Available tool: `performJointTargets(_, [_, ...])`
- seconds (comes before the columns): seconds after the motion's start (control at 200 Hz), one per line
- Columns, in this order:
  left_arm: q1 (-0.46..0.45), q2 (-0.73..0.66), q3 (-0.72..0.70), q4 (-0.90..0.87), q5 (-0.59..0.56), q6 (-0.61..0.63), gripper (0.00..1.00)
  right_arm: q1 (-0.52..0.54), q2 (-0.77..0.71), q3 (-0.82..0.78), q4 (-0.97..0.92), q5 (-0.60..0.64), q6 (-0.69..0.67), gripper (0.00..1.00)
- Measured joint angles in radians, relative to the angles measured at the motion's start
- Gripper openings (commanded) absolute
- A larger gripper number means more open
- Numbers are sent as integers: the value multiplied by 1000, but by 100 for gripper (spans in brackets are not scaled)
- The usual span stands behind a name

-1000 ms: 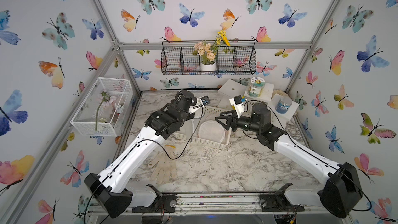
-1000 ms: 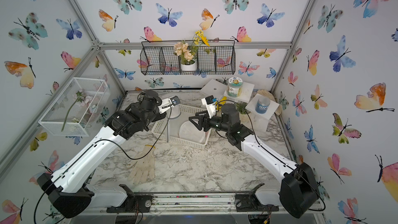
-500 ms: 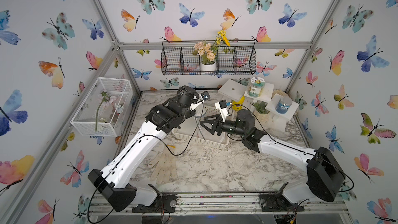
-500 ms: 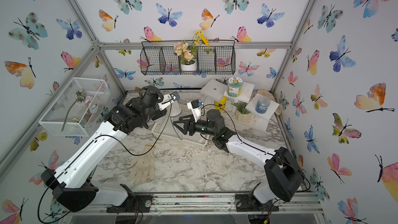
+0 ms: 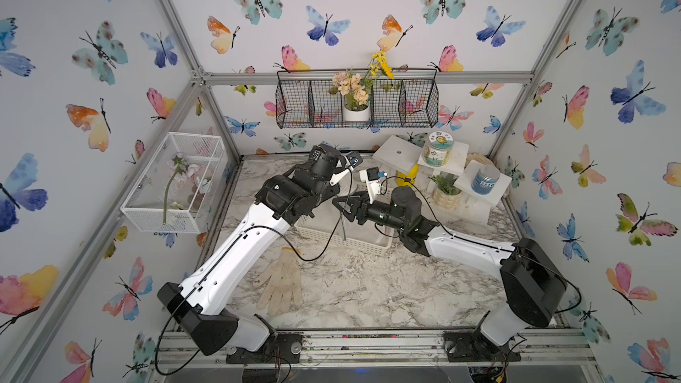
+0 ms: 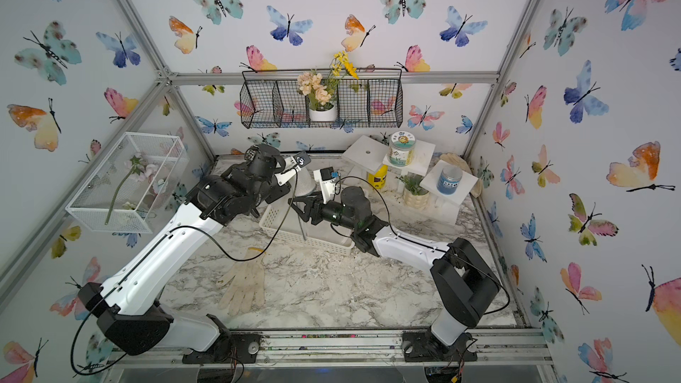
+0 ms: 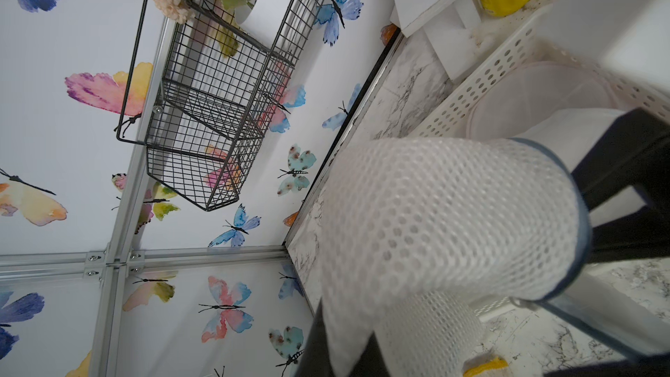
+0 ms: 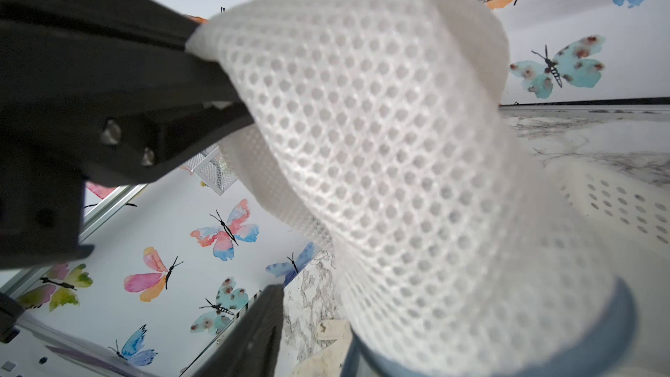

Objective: Turn the laundry bag inside out
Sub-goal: Turn over the laundry bag.

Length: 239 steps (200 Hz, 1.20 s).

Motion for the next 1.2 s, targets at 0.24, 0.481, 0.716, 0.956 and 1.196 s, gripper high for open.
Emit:
performJointTargets(0.24, [-6, 1, 1, -2, 0, -19, 0, 0, 2, -5, 61, 71, 21, 18])
performJointTargets(0.481, [-6, 1, 5, -5, 15, -37, 4, -1, -3, -31, 102, 40, 45, 2])
performJointTargets(0.716, [-2, -66, -116, 104, 48, -60, 76, -43, -79, -54, 30, -156, 76, 2])
performJointTargets(0.956, [55, -289, -279, 306, 211, -156, 88, -141, -118, 7, -200, -398, 116, 2])
performJointTargets(1.196, [212, -382, -311, 472, 433, -294, 87, -157, -166, 54, -356, -477, 121, 2])
